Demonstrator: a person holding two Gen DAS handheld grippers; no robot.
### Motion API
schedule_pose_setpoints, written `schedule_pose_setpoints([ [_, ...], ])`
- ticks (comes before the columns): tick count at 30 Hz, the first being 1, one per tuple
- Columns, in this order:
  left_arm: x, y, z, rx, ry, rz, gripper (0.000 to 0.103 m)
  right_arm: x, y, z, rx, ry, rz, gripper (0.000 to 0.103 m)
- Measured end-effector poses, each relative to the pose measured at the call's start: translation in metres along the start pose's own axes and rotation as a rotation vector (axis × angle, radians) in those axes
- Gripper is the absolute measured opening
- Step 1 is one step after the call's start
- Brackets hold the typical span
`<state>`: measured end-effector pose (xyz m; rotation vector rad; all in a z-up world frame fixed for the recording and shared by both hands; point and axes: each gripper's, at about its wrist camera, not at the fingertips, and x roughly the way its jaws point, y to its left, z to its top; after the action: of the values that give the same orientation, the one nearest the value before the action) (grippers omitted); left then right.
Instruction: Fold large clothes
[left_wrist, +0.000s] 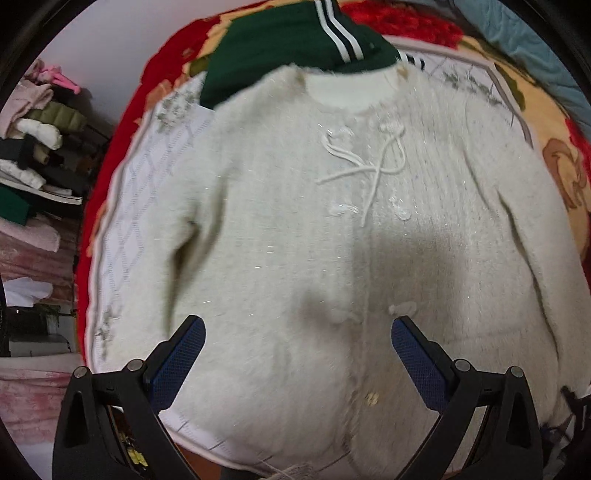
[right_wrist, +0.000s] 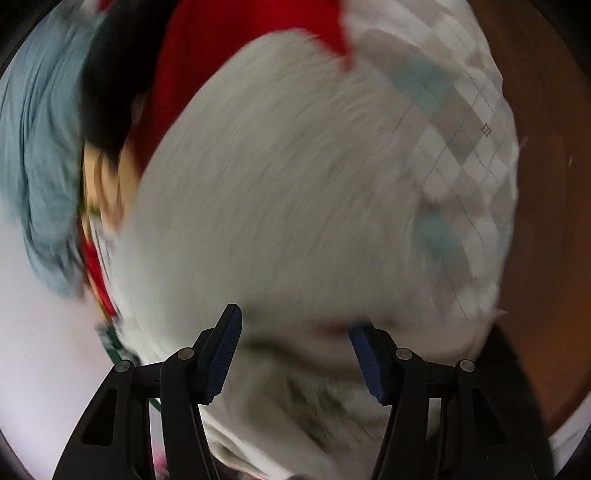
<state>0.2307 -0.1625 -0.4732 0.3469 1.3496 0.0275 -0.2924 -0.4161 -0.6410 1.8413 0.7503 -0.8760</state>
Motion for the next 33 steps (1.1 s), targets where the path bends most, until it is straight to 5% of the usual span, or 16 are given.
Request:
schedule_pose_setpoints([
  [3,0.022,-0.017,0.005,0.021,0.013,-0.011,0.103,-0.008,-0.004,0.002,0.057,-0.115,0.043,0.045],
  [5,0.031,-0.024,0.006,0.033,0.013,-0.022,0.103,-0.017,0.009,-0.009,-0.013,-0.175,0.010,0.039],
  [20,0.049,-0.045,0.013,0.092,-0.010,-0.064,0.103,-0.050,0.061,-0.044,-0.190,-0.342,-0.069,0.039],
  [24,0.055,-0.053,0.011,0.108,-0.003,-0.079,0.103,-0.009,0.039,-0.015,-0.100,-0.252,-0.051,0.040],
  [29,0.057,-0.062,0.009,0.115,-0.009,-0.086,0.103,0.008,0.026,-0.002,-0.009,-0.295,0.005,0.044],
  [30,0.058,-0.062,0.009,0.114,-0.013,-0.086,0.103,0.007,0.031,-0.005,-0.021,-0.325,-0.007,0.040],
  [31,0.058,-0.062,0.010,0.113,-0.016,-0.086,0.103,0.004,0.035,-0.008,-0.035,-0.357,-0.014,0.016],
  [33,0.056,-0.062,0.011,0.108,-0.026,-0.085,0.103,-0.001,0.045,-0.013,-0.071,-0.386,-0.032,0.010],
])
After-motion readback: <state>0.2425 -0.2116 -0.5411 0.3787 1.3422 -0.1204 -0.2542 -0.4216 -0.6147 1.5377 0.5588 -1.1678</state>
